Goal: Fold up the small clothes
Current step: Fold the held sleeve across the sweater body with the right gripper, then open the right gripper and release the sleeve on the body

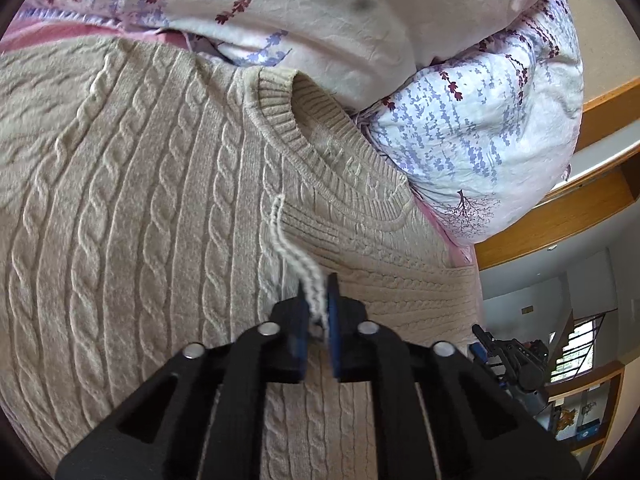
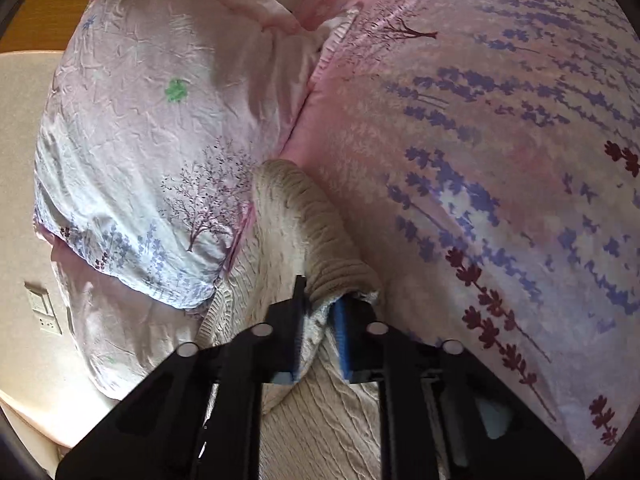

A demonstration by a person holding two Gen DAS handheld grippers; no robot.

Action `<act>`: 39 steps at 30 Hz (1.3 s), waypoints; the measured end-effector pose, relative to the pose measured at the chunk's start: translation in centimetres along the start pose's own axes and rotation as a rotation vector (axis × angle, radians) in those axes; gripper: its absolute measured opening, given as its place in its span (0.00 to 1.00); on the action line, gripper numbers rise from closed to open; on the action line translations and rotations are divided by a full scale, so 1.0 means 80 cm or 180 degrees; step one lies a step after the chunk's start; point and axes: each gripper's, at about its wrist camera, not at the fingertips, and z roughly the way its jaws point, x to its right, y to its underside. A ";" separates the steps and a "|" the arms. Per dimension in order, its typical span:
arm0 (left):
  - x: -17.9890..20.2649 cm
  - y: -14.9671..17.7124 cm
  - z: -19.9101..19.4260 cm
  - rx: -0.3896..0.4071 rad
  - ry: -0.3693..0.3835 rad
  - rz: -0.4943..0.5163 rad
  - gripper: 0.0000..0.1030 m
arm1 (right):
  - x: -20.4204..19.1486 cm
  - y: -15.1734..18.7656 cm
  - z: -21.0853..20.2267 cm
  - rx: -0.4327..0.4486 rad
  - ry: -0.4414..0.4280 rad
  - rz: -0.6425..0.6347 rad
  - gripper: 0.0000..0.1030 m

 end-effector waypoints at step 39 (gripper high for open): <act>-0.067 0.031 -0.142 0.0680 -0.0416 0.0264 0.44 | -0.151 0.166 0.115 -0.0216 0.1596 -0.3032 0.64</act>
